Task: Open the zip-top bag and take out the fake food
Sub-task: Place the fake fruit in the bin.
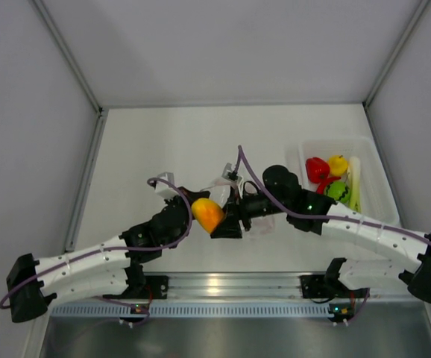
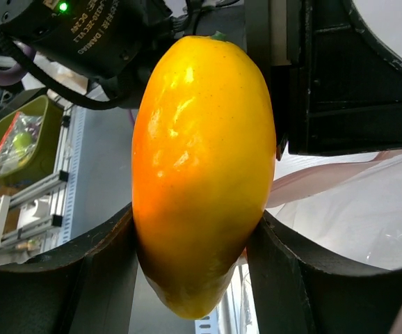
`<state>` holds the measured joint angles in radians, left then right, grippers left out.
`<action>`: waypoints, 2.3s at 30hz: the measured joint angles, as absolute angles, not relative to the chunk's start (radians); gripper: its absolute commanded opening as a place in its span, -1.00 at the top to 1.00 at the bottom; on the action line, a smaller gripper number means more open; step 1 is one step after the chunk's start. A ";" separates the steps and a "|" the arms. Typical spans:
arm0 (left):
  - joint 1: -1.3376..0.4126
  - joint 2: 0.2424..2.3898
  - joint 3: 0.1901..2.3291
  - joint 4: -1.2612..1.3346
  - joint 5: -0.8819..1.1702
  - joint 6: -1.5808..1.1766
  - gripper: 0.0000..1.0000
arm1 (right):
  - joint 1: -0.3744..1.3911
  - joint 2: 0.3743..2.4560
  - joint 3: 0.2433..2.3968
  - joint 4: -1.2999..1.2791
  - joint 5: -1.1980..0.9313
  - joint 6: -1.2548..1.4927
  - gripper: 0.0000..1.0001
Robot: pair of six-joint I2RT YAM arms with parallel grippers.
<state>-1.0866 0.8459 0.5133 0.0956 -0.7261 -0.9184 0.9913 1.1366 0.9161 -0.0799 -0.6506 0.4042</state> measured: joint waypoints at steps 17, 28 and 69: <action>-1.061 0.836 0.485 0.099 -0.725 -0.910 1.00 | 1.032 1.053 0.890 -0.096 -0.173 0.414 1.00; -1.061 0.851 0.470 0.094 -0.746 -0.936 1.00 | 1.030 1.094 0.884 0.020 -0.183 0.572 1.00; -1.025 0.853 0.569 -0.006 -0.816 -0.838 1.00 | 1.252 1.146 0.879 -0.252 -0.590 0.480 1.00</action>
